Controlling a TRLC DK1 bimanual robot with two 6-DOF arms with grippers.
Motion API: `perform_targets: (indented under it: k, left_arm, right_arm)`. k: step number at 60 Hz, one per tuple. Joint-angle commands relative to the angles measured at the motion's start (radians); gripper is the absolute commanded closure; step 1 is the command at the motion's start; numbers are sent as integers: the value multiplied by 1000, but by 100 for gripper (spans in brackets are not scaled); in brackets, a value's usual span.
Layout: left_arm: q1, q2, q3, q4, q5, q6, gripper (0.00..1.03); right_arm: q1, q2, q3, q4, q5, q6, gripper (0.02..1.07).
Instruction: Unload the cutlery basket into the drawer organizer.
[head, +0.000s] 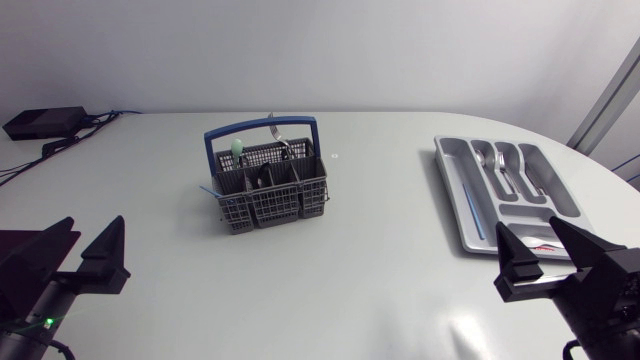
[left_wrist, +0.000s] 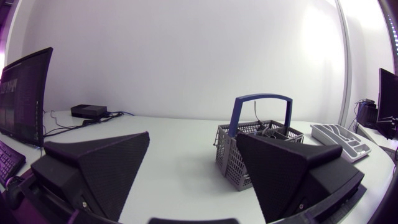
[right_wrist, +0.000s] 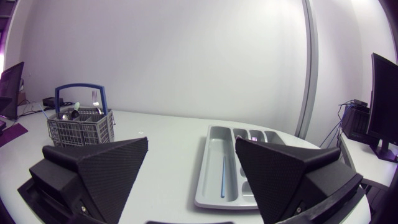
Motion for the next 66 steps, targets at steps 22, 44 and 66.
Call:
perform_targets:
  k: [22,44,66]
  left_arm:
    - [-30,-12,18,-41,-79,28,5]
    - [-53,197,179,14,-79,-10,11]
    - [-156,850,585,-271,-76,94,17]
  right_arm:
    - [12,-6,-11,15,12,-17,6]
    - [21,313,118,196,13,-22,7]
    - [132,683,322,121,51,25,7]
